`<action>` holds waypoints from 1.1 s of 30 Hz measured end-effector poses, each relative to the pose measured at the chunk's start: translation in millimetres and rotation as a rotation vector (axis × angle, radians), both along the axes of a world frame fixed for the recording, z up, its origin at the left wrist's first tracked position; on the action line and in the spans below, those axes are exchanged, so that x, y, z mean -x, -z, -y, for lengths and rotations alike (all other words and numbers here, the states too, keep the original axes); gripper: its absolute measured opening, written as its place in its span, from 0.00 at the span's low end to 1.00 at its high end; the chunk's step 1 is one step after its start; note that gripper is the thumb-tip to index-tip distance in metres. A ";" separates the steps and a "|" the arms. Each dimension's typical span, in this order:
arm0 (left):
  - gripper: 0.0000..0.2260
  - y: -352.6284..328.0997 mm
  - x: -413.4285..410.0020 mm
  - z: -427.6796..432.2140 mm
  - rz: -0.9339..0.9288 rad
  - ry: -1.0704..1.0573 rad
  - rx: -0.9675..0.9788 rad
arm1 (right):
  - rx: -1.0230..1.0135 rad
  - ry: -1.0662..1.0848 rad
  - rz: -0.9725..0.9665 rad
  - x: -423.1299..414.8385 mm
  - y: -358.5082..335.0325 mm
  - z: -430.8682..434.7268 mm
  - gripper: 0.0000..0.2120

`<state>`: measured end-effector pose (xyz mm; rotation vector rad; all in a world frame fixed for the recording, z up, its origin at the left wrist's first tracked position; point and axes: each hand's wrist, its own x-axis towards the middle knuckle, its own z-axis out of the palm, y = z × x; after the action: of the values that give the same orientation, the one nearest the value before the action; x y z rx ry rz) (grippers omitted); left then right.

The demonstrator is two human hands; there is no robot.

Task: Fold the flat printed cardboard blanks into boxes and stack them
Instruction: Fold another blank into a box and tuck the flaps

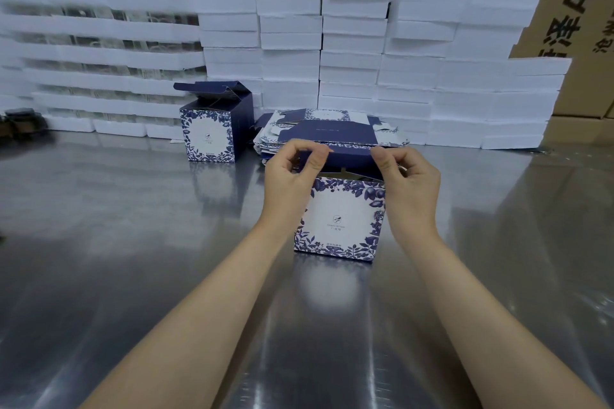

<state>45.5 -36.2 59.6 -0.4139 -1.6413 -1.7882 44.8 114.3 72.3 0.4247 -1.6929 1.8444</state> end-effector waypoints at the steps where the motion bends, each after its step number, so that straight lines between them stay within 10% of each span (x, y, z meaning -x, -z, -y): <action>1: 0.02 0.3 -0.9 -1.6 -0.004 -0.011 0.031 | 0.001 0.005 -0.007 -0.3 -0.8 -0.9 0.08; 9: 0.05 -2.9 -2.4 -4.2 0.081 -0.046 -0.033 | -0.117 0.108 -0.219 -9.5 4.1 12.1 0.10; 17: 0.03 0.2 0.3 -6.4 0.020 -0.007 -0.099 | 0.208 0.141 -0.176 -7.2 -2.9 9.8 0.09; 21: 0.04 8.8 5.7 -2.3 0.033 -0.056 0.042 | -0.006 0.343 -0.180 0.6 9.8 4.2 0.08; 27: 0.07 20.8 11.6 -1.6 0.032 -0.263 0.196 | -0.140 0.070 0.081 10.3 30.6 8.6 0.06; 33: 0.33 39.6 19.3 4.8 0.193 -0.329 0.437 | -0.455 -0.101 0.040 4.5 40.6 26.7 0.17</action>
<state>26.2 -41.0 20.1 -0.1470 -2.1051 -1.2556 40.3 87.7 31.7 0.6701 -2.1564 1.5320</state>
